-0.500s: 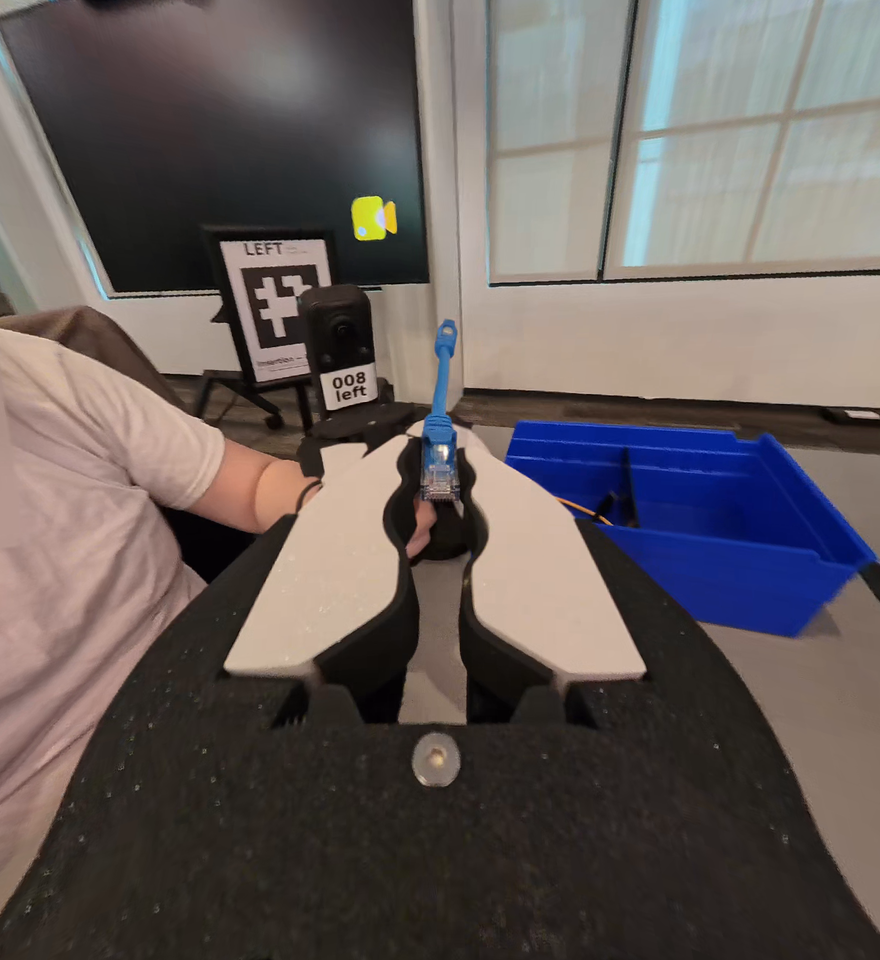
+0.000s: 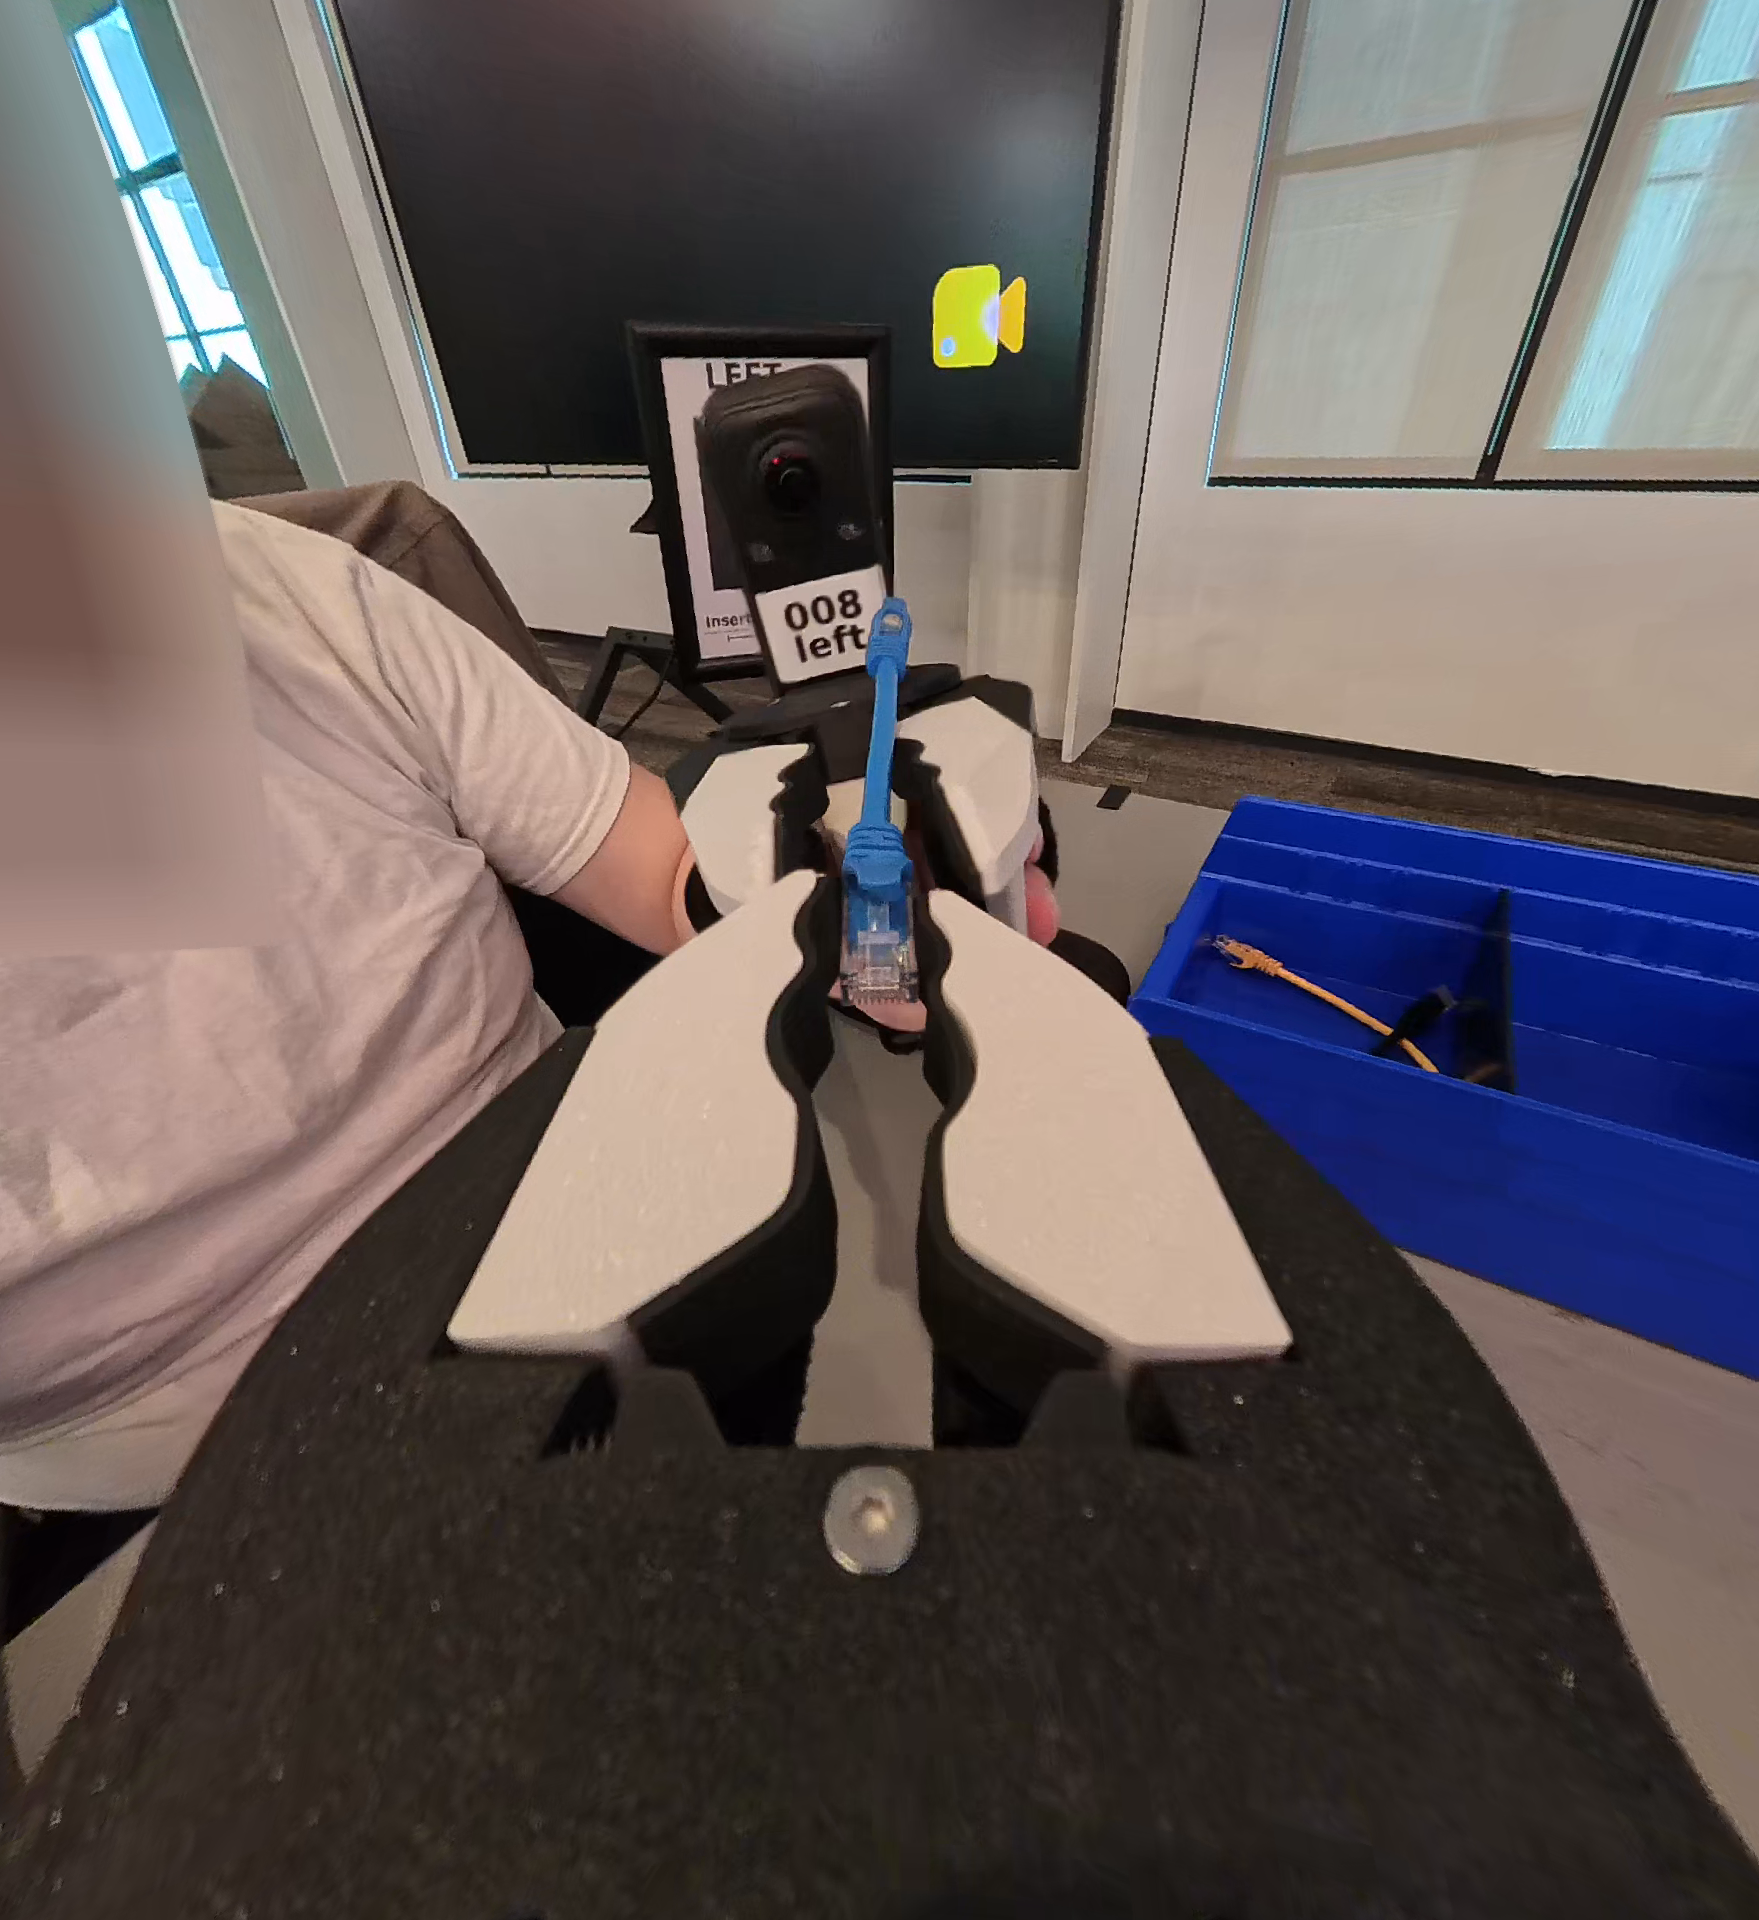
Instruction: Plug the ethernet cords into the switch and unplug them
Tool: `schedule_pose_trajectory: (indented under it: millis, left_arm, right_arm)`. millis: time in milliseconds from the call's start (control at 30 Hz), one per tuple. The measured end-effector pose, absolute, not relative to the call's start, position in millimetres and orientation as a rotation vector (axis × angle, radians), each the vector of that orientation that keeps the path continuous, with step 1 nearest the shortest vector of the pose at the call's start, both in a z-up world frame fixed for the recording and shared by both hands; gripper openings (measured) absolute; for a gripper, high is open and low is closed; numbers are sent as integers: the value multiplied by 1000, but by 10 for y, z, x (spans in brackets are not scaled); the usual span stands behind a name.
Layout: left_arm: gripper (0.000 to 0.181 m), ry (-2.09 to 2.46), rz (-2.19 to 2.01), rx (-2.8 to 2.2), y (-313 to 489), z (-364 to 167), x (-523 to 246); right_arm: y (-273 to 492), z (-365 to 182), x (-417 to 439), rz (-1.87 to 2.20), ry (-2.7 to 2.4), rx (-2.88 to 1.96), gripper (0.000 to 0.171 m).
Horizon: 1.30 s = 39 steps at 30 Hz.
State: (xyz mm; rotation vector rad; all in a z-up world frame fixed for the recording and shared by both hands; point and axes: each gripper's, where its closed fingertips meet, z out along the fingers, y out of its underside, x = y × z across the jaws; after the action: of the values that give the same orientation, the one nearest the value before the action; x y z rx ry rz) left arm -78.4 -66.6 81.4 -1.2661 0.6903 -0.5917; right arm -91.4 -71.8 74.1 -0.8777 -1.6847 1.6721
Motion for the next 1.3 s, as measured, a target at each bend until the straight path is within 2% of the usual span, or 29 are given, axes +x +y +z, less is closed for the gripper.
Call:
schedule_pose_trajectory:
  millis: [233, 367, 633, 767, 1033, 1100, 1300]
  left_arm:
    - [29, 696, -663, -1268, -775, 847, -712]
    - [11, 697, -649, -1251, -800, 867, -707]
    - [10, 673, -628, -1255, -775, 820, -773]
    - [10, 651, -607, -1230, -800, 879, -855]
    - [11, 654, -593, -1247, -815, 864, -911]
    - [11, 660, -589, -1245, -823, 852, -902]
    - [11, 672, -602, -1257, -821, 845, -893]
  right_arm:
    - [-796, 695, -867, 1630, -1750, -824, 12]
    - [-841, 698, -845, 1626, -1768, -785, 12]
    - [-806, 647, -910, 1604, -1763, -842, 12]
    - [-754, 657, -933, 1611, -1728, -880, 25]
    - [-739, 720, -915, 1578, -1698, -860, 20]
    - [-755, 690, -925, 1540, -1722, -854, 13]
    - [-759, 682, -915, 1547, -1732, -850, 12]
